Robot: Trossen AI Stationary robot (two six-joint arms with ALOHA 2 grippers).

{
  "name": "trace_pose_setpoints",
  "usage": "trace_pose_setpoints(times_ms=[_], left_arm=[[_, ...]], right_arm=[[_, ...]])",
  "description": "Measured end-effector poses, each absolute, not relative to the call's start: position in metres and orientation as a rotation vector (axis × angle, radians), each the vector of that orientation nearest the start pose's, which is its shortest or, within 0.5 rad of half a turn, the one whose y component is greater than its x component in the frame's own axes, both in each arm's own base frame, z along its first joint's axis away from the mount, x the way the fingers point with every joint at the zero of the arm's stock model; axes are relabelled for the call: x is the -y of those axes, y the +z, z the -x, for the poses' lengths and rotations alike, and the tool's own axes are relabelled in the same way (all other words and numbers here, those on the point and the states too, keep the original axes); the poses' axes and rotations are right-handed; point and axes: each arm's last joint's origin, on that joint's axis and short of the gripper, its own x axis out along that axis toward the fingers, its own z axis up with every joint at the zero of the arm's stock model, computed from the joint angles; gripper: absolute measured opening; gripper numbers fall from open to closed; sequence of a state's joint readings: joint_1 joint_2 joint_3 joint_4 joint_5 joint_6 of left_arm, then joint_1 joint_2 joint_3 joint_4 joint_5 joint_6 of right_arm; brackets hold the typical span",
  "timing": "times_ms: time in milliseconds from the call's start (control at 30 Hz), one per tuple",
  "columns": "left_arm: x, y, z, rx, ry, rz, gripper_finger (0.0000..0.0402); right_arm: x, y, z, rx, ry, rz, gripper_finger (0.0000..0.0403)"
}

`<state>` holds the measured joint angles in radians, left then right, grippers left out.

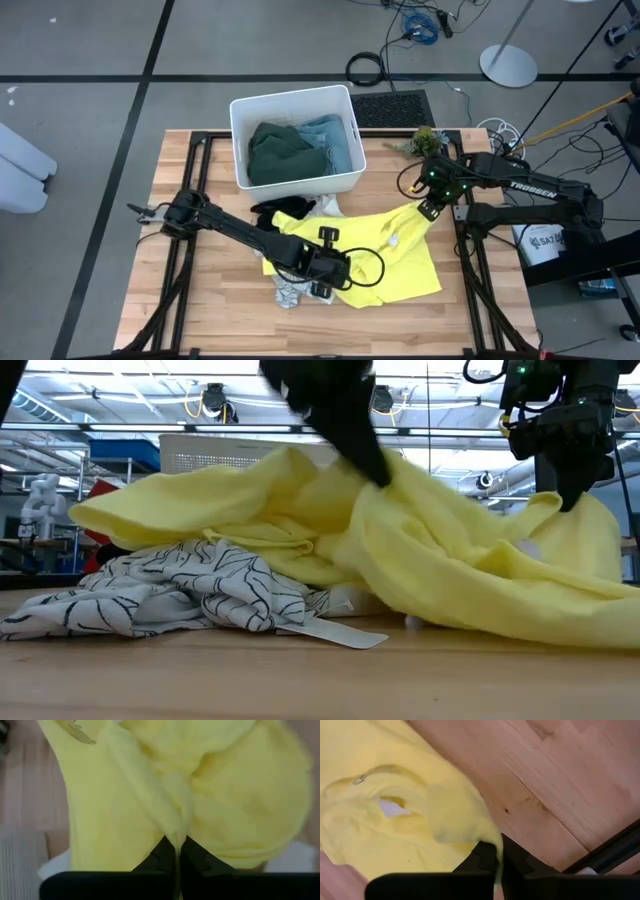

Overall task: Fold laundry
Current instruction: Fold the yellow shirt

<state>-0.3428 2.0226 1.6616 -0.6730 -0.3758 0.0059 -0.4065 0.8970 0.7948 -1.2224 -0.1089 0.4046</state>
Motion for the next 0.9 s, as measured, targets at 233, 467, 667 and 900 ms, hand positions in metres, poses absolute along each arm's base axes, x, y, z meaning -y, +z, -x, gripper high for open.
trace_pose_setpoints(times_ms=[233,467,667,900], left_arm=[[0.144,0.289,-0.421,-0.867,-0.078,-0.281,0.0008],[0.145,0.336,-0.414,-0.848,-0.160,-0.236,0.0009],[0.148,0.349,-0.413,-0.831,-0.281,-0.164,0.0016],[0.162,0.362,-0.418,-0.699,-0.618,0.028,0.0010]], right_arm=[[0.048,0.251,-0.119,-1.231,-0.513,-0.683,0.0000],[0.048,0.251,-0.119,-1.232,-0.510,-0.679,0.0000],[0.048,0.251,-0.119,-1.234,-0.500,-0.668,0.0000],[0.048,0.251,-0.120,-1.233,-0.485,-0.671,0.0000]])
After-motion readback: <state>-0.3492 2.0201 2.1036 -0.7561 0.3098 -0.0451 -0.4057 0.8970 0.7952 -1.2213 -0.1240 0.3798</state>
